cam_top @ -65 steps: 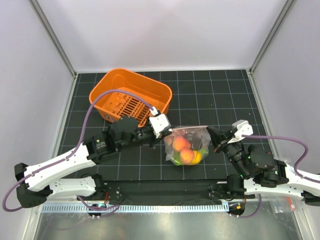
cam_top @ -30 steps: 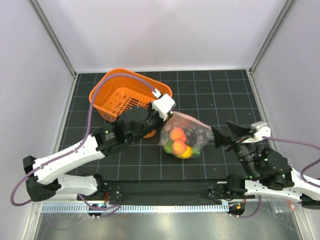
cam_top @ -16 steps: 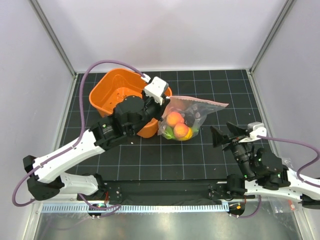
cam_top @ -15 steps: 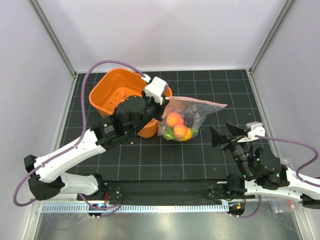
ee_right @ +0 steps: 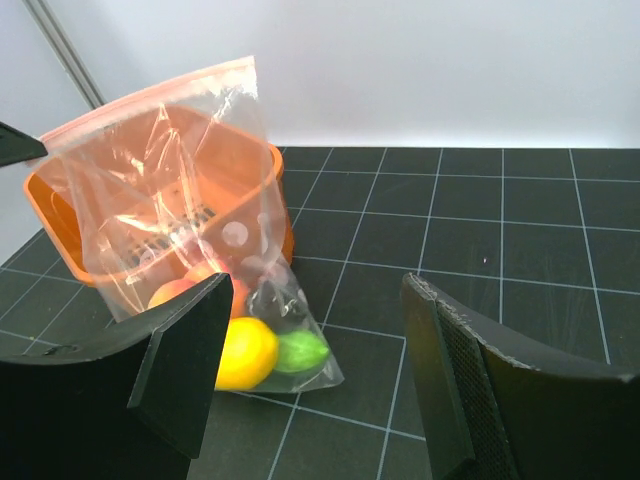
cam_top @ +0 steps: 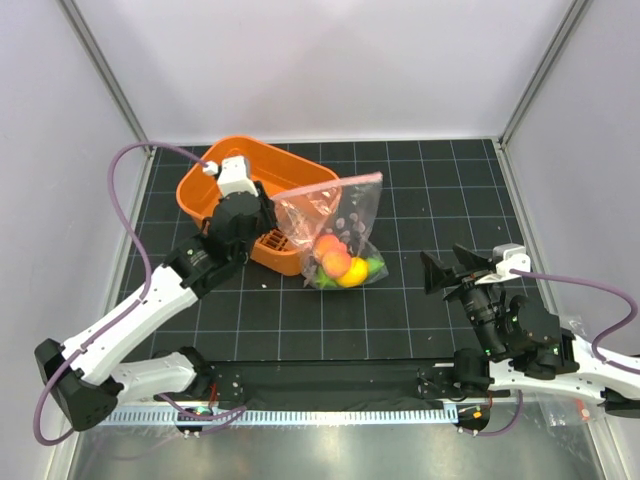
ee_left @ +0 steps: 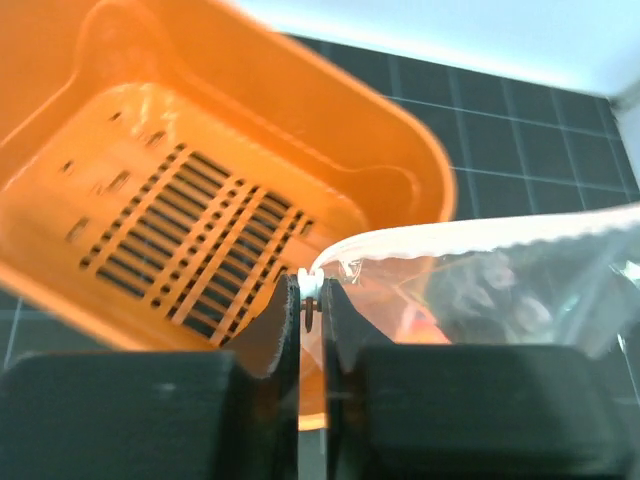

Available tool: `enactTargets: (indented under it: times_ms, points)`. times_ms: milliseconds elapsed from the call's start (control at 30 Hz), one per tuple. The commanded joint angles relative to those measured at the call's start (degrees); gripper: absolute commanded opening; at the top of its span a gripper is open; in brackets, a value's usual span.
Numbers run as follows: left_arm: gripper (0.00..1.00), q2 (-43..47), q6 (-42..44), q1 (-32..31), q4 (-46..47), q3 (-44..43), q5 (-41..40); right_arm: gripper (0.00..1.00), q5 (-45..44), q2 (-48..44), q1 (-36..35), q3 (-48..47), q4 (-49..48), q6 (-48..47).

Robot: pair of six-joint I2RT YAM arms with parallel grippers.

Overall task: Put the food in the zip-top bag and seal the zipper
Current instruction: Place the zipper food storage bag at the center of the board, then reset both arms

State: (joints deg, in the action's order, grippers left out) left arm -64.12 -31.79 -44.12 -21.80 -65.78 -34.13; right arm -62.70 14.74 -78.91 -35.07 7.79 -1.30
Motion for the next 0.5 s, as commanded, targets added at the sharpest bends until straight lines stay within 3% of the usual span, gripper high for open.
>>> enactTargets:
  times_ms: [0,100,233,333,400,467]
  points:
    - [0.47,4.08,-4.87,0.70,3.25,3.71,-5.25,0.75,-1.64,0.64,-0.01,-1.67,-1.38,1.21]
    - [0.66,6.11,-3.20,0.70,5.54,5.83,-1.39,0.75,-2.43,1.78,-0.01,-1.76,-1.64,1.21]
    - [0.77,7.78,-0.91,0.70,9.31,7.68,8.27,0.78,-3.04,2.92,-0.01,-1.76,-2.08,1.21]
    - [0.92,7.87,-0.20,0.70,8.62,6.28,12.15,0.80,-2.87,3.54,-0.01,-1.76,-2.17,1.21]
    - [1.00,8.39,0.06,0.70,7.66,5.75,13.12,0.85,-1.13,3.97,-0.01,-1.67,-2.78,1.21]
    - [1.00,9.27,0.59,0.70,6.86,5.75,13.47,0.90,0.37,4.76,-0.01,-1.58,-4.27,1.21]
